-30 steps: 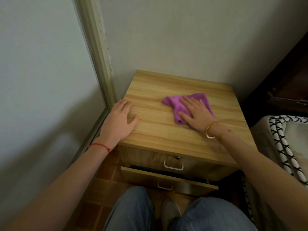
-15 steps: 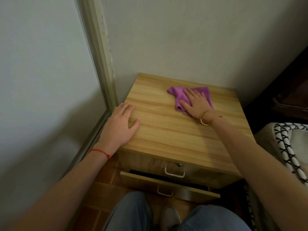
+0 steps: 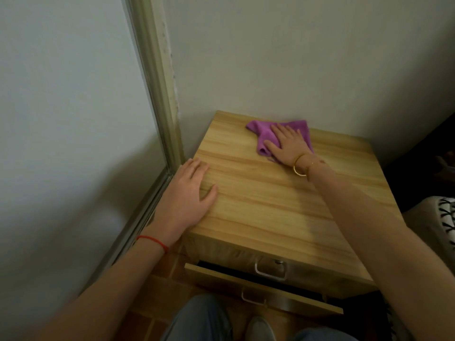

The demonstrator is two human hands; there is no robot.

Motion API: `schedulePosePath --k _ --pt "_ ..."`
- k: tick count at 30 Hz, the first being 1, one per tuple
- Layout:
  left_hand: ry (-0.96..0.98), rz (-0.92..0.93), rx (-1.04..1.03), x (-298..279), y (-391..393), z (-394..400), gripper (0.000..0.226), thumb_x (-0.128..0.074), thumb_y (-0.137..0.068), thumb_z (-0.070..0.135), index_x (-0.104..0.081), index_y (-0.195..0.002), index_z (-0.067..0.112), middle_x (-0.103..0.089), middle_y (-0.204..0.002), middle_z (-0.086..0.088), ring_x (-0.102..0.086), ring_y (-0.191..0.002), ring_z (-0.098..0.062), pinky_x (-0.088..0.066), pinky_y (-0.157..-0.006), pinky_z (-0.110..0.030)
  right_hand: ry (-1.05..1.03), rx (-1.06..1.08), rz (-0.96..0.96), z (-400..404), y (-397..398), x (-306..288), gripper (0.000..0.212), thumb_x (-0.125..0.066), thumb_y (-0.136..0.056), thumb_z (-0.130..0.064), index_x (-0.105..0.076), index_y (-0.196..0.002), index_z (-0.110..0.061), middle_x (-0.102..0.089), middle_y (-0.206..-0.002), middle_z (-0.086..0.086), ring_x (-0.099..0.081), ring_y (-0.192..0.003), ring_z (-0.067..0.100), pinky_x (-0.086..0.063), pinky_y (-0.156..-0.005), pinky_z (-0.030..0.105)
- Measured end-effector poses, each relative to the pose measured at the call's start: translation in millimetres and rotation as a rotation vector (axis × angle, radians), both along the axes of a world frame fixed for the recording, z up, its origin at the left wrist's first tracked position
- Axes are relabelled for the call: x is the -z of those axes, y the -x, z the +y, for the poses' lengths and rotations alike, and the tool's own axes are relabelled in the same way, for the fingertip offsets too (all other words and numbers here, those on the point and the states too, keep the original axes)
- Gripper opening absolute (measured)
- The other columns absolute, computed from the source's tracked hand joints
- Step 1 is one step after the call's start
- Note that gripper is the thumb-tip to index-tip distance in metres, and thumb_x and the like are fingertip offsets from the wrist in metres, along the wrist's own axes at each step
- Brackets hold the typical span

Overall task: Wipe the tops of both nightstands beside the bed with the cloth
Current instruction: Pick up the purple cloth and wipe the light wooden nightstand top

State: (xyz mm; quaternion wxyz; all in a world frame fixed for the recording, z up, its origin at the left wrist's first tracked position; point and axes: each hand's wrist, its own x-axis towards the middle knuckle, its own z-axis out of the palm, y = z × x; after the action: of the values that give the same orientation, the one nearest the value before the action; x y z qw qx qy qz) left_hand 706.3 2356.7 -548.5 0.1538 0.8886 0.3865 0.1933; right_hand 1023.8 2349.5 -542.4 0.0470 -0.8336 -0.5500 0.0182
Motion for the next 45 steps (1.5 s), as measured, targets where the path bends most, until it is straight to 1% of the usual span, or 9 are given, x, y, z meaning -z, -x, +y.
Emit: schedulePosePath --k 6,13,19,25,32,35,38,43,45 --pt "0.004 -0.017 0.010 2.2 0.5 2.7 0.062 -0.045 -0.096 0.048 -0.033 -0.150 0.020 -0.025 -0.158 0.001 -0.014 -0.147 -0.013 -0.009 -0.120 -0.028 -0.078 -0.310 0.009 23.4 58.1 8.0 0.064 -0.037 -0.096 -0.049 -0.018 -0.151 -0.021 -0.016 -0.158 0.002 -0.014 -0.145 0.020 -0.002 -0.117 0.040" --pt "0.001 -0.045 0.015 5.0 0.5 4.7 0.064 -0.043 -0.094 0.050 -0.036 -0.148 0.018 -0.028 -0.157 -0.001 -0.016 -0.147 -0.014 -0.009 -0.121 -0.029 -0.028 -0.087 -0.033 62.8 20.7 1.3 0.067 -0.032 -0.096 -0.053 -0.019 -0.151 -0.018 -0.018 -0.158 0.004 -0.015 -0.145 0.024 -0.005 -0.117 0.041" --pt "-0.026 -0.021 0.011 4.9 -0.5 5.2 0.066 -0.041 -0.091 0.052 -0.038 -0.147 0.017 -0.030 -0.157 -0.002 -0.018 -0.146 -0.015 -0.007 -0.119 -0.026 -0.083 -0.422 0.005 53.2 74.4 10.2 0.065 -0.036 -0.096 -0.051 -0.018 -0.151 -0.022 -0.018 -0.158 0.001 -0.014 -0.145 0.020 -0.004 -0.118 0.040" --pt "-0.017 -0.034 0.004 4.7 -0.2 4.5 0.063 -0.045 -0.095 0.049 -0.036 -0.149 0.019 -0.028 -0.157 0.000 -0.016 -0.146 -0.013 -0.007 -0.119 -0.026 -0.011 -0.116 0.008 55.6 39.5 1.9 0.067 -0.031 -0.096 -0.053 -0.016 -0.151 -0.019 -0.014 -0.159 0.002 -0.012 -0.146 0.022 -0.001 -0.117 0.039" --pt "-0.045 -0.021 0.011 3.2 0.5 3.7 0.064 -0.044 -0.094 0.049 -0.036 -0.148 0.015 -0.032 -0.156 -0.004 -0.021 -0.145 -0.016 -0.011 -0.120 -0.029 -0.067 -0.521 0.034 -1.5 91.8 2.7 0.073 -0.028 -0.087 -0.059 -0.017 -0.150 -0.023 -0.016 -0.158 -0.001 -0.012 -0.145 0.017 0.000 -0.116 0.034" --pt "-0.025 -0.026 0.007 3.0 0.9 2.1 0.062 -0.045 -0.095 0.049 -0.035 -0.148 0.019 -0.029 -0.157 -0.002 -0.018 -0.146 -0.015 -0.008 -0.120 -0.028 -0.035 -0.297 0.037 3.1 47.3 2.4 0.075 -0.027 -0.089 -0.064 -0.019 -0.150 -0.022 -0.016 -0.158 0.001 -0.013 -0.146 0.019 -0.002 -0.117 0.038" --pt "-0.025 -0.031 -0.002 2.2 1.6 1.7 0.061 -0.045 -0.096 0.049 -0.035 -0.148 0.019 -0.029 -0.157 -0.001 -0.017 -0.146 -0.015 -0.007 -0.118 -0.026 -0.007 -0.097 0.006 0.1 29.1 2.1 0.067 -0.032 -0.095 -0.055 -0.016 -0.151 -0.021 -0.013 -0.159 0.001 -0.010 -0.146 0.020 0.000 -0.117 0.039" --pt "-0.041 -0.008 -0.006 3.4 0.5 2.3 0.063 -0.044 -0.095 0.050 -0.035 -0.148 0.017 -0.030 -0.156 -0.003 -0.021 -0.146 -0.017 -0.015 -0.120 -0.032 -0.077 -0.450 0.033 -53.3 95.8 2.5 0.080 -0.015 -0.084 -0.067 -0.014 -0.151 -0.025 -0.011 -0.157 -0.006 -0.008 -0.145 0.012 0.004 -0.116 0.033" --pt "-0.045 0.004 -0.010 3.7 0.2 1.9 0.064 -0.043 -0.095 0.051 -0.034 -0.149 0.016 -0.030 -0.157 -0.004 -0.020 -0.146 -0.017 -0.013 -0.120 -0.031 -0.059 -0.486 0.032 -65.7 91.5 2.9 0.079 -0.015 -0.083 -0.067 -0.013 -0.151 -0.027 -0.011 -0.157 -0.009 -0.008 -0.143 0.010 0.005 -0.115 0.031"
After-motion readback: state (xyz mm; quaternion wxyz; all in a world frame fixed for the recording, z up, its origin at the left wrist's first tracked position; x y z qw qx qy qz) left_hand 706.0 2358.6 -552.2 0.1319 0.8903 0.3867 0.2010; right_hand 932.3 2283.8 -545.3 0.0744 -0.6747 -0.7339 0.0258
